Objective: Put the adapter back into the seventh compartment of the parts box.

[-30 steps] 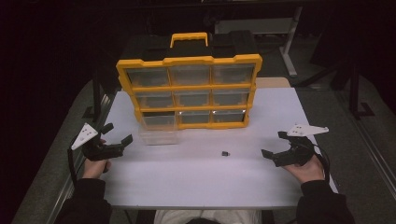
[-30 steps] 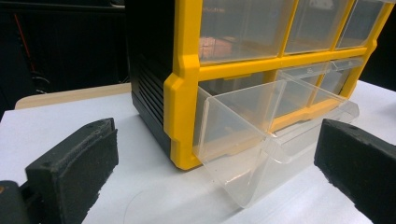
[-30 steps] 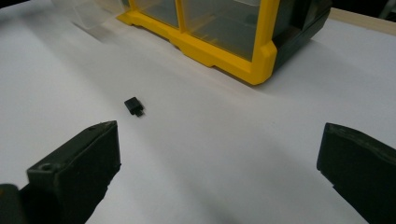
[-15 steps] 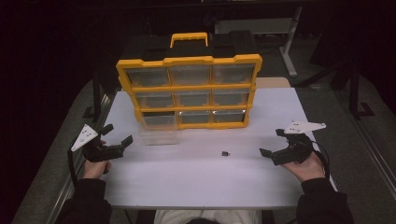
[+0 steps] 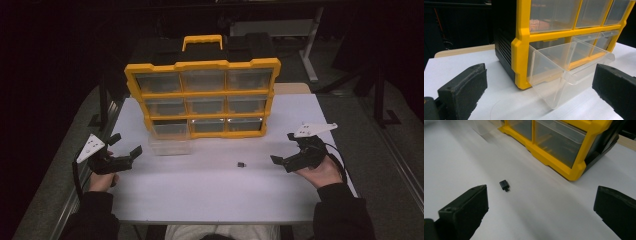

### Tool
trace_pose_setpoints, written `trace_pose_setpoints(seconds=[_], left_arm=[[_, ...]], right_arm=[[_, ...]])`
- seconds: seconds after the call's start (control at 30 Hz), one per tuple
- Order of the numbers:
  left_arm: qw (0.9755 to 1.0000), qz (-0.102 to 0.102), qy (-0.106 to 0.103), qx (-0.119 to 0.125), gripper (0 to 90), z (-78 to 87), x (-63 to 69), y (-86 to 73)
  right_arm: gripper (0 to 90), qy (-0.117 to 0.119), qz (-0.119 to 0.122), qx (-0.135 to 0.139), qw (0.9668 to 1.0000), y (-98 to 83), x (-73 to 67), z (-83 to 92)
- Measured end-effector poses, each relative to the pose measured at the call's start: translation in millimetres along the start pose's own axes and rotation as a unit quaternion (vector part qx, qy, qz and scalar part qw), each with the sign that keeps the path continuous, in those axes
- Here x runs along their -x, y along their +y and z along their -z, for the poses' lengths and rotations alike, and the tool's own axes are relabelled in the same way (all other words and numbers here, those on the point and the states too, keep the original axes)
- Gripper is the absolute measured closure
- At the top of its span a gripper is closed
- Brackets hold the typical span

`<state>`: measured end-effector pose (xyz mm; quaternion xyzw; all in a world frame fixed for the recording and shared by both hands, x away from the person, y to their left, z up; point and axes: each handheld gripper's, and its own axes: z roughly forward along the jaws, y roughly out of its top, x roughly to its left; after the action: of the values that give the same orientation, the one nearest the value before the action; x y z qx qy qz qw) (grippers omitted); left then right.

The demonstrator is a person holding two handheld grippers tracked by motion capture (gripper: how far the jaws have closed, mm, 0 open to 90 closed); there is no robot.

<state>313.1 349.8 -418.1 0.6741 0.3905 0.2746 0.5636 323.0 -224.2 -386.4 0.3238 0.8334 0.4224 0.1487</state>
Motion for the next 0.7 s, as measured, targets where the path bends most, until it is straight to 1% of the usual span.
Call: trace_pose_setpoints(seconds=[0.3,0.4,0.5,0.7], left_arm=[[1.0000,-0.003,0.001,-0.002,0.0,-0.2,0.3,-0.2],[1.0000,-0.004,0.001,-0.004,0.0,-0.3,0.3,-0.3],[1.0000,-0.005,0.002,-0.005,0.0,-0.3,0.3,-0.4],[0.9999,-0.012,0.003,-0.008,0.0,-1.0,1.1,-0.6]], right_arm=[[0.0,0.006,0.012,-0.016,0.9998,8.7,-2.1,-4.1],[0.0,0.012,0.019,-0.024,0.9995,12.5,-3.7,-7.6],[0.0,0.014,0.022,-0.027,0.9993,13.8,-4.6,-9.8],[0.0,0.021,0.029,-0.042,0.9985,16.9,-8.1,-18.1]])
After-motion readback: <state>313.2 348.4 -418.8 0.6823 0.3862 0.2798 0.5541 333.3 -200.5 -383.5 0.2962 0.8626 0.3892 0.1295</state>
